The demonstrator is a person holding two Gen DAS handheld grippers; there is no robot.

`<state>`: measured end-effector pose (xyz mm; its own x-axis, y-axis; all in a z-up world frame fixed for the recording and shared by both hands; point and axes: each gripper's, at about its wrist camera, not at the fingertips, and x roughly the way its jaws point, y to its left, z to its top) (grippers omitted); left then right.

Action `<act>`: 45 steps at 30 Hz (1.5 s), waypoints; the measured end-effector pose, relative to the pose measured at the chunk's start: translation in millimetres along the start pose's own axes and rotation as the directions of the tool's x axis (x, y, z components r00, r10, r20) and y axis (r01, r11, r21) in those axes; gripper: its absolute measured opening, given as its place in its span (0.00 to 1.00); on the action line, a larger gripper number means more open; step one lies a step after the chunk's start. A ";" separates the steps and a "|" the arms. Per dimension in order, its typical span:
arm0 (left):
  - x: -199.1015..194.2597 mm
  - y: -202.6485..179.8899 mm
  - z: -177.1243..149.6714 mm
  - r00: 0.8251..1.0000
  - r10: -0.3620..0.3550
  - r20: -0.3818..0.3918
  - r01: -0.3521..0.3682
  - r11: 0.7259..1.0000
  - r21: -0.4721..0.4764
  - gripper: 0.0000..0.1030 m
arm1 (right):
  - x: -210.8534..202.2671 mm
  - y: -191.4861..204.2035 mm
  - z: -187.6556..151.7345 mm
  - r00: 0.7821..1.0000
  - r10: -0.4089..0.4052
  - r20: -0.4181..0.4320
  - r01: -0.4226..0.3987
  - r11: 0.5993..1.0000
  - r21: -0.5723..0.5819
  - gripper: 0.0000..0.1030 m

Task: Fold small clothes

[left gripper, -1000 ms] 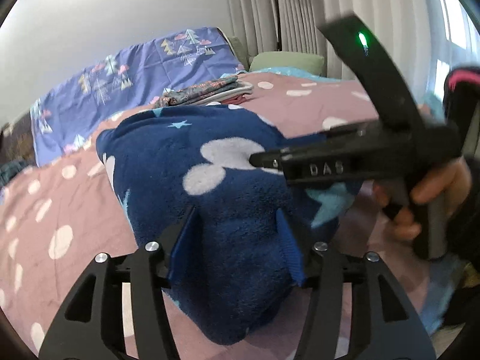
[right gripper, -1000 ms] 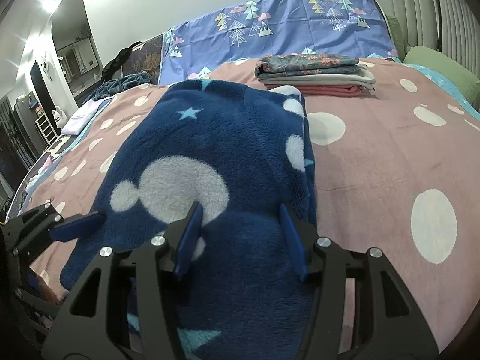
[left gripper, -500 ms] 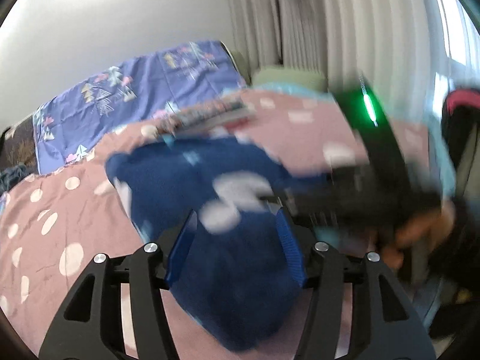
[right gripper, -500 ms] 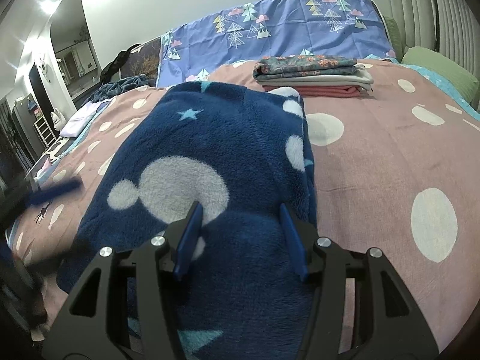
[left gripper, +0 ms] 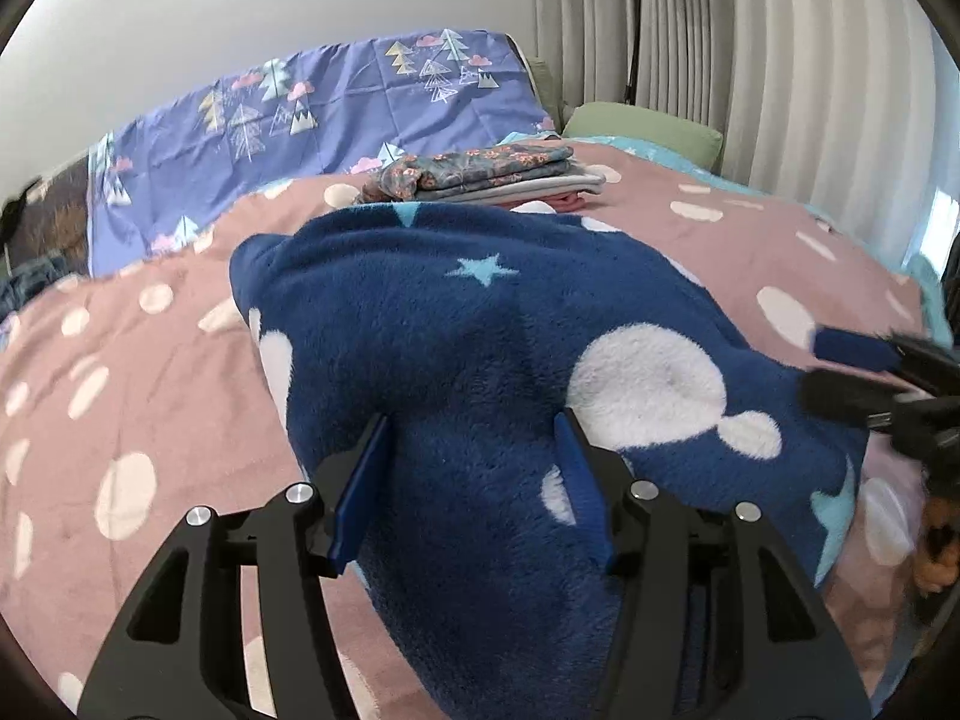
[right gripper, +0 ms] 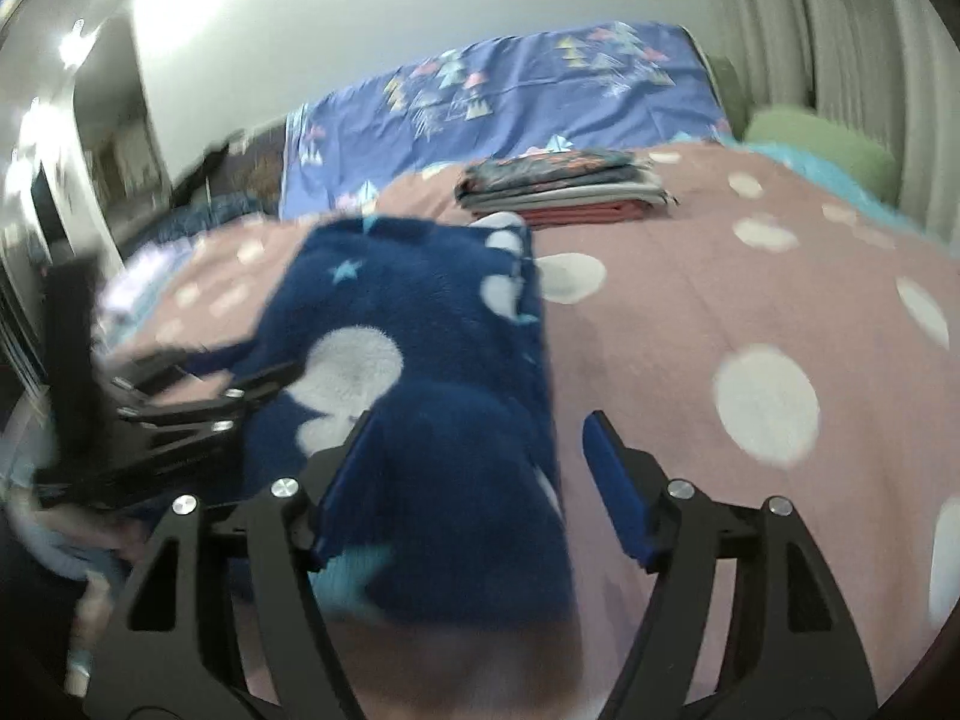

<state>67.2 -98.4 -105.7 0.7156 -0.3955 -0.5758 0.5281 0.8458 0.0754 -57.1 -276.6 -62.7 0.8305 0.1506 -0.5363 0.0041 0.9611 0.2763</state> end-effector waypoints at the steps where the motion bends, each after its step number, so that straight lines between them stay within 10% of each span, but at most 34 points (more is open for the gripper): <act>1: 0.1 1.5 0.3 1.000 -0.005 0.004 0.005 1.000 -0.003 0.54 | -8.7 -8.6 -2.2 1.000 0.023 -0.002 -0.023 0.999 0.048 0.70; 6: -3.4 -6.6 -3.8 1.000 0.018 0.014 -0.019 1.000 0.014 0.54 | -25.9 -49.1 -29.5 0.969 0.228 -0.099 -0.181 0.921 0.344 0.75; 11: -3.5 -5.4 -4.7 1.000 0.018 0.017 -0.019 1.000 0.011 0.54 | 4.7 -54.4 -58.5 0.875 0.451 -0.176 -0.271 0.759 0.592 0.86; 20: -5.1 -3.7 -5.7 1.000 0.018 0.019 -0.019 1.000 0.010 0.54 | 42.3 -38.9 -38.6 0.906 0.339 -0.255 -0.101 0.757 0.645 0.98; 40: -5.5 -5.5 -3.6 1.000 0.010 0.025 -0.010 1.000 0.006 0.55 | 60.8 -24.4 -40.8 0.966 0.210 -0.149 -0.046 0.710 0.703 0.86; 45: -6.7 4.3 2.5 0.999 -0.022 0.033 0.023 0.999 -0.029 0.72 | 64.1 -26.5 -39.8 0.966 0.217 -0.140 -0.058 0.711 0.701 0.91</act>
<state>65.8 -93.0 -99.4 0.7185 -0.4255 -0.5502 0.5310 0.8465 0.0388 -26.1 -283.2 -136.2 0.7250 0.3862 -0.5702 0.3453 0.5125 0.7862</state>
